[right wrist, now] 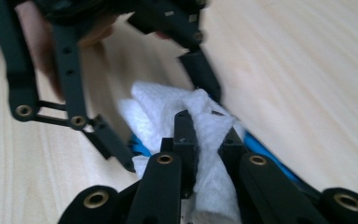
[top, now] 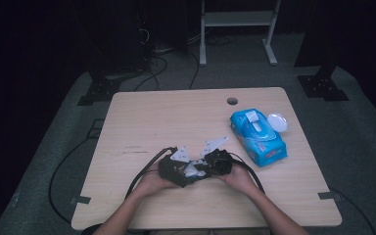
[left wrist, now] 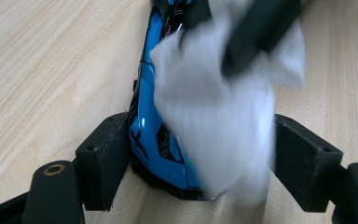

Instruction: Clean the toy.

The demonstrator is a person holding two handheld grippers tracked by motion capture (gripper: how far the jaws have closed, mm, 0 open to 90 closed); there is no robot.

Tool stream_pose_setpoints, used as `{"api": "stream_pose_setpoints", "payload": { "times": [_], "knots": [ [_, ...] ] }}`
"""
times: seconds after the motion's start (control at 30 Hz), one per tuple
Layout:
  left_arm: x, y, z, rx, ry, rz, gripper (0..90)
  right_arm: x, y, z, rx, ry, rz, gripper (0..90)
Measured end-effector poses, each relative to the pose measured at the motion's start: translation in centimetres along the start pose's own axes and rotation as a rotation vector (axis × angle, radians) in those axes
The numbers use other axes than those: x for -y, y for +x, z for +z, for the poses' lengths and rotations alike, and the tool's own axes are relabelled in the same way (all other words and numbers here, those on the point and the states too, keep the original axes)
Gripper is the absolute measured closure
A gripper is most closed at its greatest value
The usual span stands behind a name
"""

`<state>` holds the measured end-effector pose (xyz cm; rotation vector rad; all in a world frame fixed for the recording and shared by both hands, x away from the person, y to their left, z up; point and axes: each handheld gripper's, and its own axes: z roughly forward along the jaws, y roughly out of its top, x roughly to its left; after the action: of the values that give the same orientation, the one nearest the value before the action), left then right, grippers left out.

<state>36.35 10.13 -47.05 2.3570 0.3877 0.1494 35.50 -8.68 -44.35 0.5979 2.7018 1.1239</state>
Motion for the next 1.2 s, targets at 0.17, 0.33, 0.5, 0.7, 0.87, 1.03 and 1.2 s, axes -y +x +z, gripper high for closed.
{"api": "stream_pose_setpoints", "payload": {
  "times": [0.17,0.33,0.5,0.7,0.87,1.03,1.2],
  "knots": [
    [0.0,0.0,0.1,0.000,-0.008,-0.005,24.9,-1.1,0.9,1.9,-0.037,0.017,-0.050,82.5],
    [0.0,0.0,0.1,-0.002,-0.007,0.001,24.9,-1.0,-0.8,1.4,0.040,-0.002,0.010,82.6],
    [0.0,0.0,0.1,0.001,-0.009,0.001,24.9,-0.8,-1.7,1.5,0.018,-0.025,0.087,82.6],
    [0.0,0.0,0.2,-0.003,-0.012,0.003,24.9,-0.6,-2.6,1.1,0.017,-0.021,0.121,82.6],
    [0.0,0.0,0.1,-0.002,-0.009,0.007,24.9,-0.5,-2.5,0.9,0.024,-0.021,0.104,82.6],
    [0.0,0.0,0.2,-0.002,-0.014,0.008,25.0,0.7,-4.2,-1.0,0.085,0.009,0.133,82.6],
    [0.0,0.0,0.2,-0.001,-0.018,0.007,25.0,1.8,-4.8,-1.8,0.104,-0.010,0.145,82.7]
  ]
}}
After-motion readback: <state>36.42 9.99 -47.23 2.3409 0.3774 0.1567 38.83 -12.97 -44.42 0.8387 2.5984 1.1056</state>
